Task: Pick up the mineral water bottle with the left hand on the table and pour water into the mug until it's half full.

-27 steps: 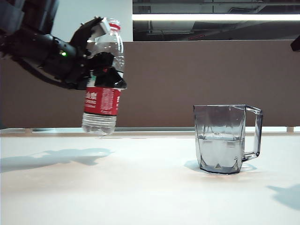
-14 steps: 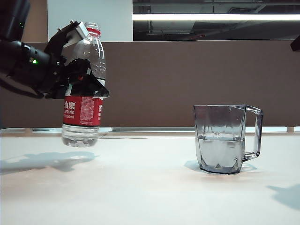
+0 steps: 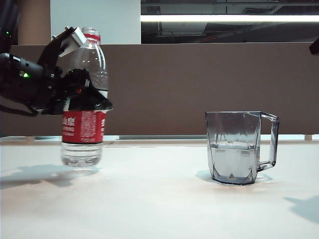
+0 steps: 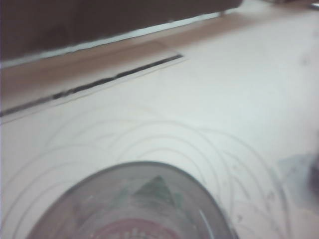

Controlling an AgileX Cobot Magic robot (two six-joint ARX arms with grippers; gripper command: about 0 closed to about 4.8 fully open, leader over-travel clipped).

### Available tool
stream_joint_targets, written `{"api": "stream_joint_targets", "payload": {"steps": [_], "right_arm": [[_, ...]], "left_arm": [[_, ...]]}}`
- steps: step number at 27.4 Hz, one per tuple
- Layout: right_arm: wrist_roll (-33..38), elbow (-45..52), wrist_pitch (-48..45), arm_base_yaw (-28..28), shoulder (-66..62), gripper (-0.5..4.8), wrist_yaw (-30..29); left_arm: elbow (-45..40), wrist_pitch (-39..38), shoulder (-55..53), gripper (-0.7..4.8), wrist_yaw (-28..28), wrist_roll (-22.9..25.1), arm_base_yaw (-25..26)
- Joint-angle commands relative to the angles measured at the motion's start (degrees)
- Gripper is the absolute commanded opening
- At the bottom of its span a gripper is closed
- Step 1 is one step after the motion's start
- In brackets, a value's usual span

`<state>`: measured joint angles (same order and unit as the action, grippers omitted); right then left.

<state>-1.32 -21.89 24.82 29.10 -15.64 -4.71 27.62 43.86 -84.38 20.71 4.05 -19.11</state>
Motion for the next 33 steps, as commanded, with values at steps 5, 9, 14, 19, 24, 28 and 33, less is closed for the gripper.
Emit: {"api": "stream_joint_targets", "payload": {"steps": [5,9,14,19,24,28,33], "right_arm": [[0.02,-0.46,-1.05,0.02,0.07,-0.05,-0.15],[0.02,-0.46,-1.03,0.02,0.07,-0.05,-0.15],[0.02,-0.46,-1.03,0.02,0.07,-0.05,-0.15],[0.02,-0.46,-1.03,0.02,0.09,-0.05,-0.17],[0.02,-0.46,-1.03,0.04,0.07,-0.05,-0.17],[0.02,-0.46,-1.03,0.04,0.09,-0.05,-0.37],[0.02,-0.46,-1.01,0.04,0.09,-0.05,-0.42]], "left_arm": [[-0.15,1.99,0.44,2.76,-2.69,-0.07,0.35],[-0.15,1.90,0.44,2.76,-2.69,0.00,0.35],[-0.15,2.14,0.42,2.76,-2.43,0.46,0.35],[-0.15,2.12,0.35,2.76,-2.40,0.44,0.35],[-0.17,2.99,0.31,2.76,0.26,1.97,0.35],[-0.17,4.22,0.28,2.76,2.78,2.60,0.35],[-1.16,9.60,0.28,2.77,4.00,0.79,0.35]]}}
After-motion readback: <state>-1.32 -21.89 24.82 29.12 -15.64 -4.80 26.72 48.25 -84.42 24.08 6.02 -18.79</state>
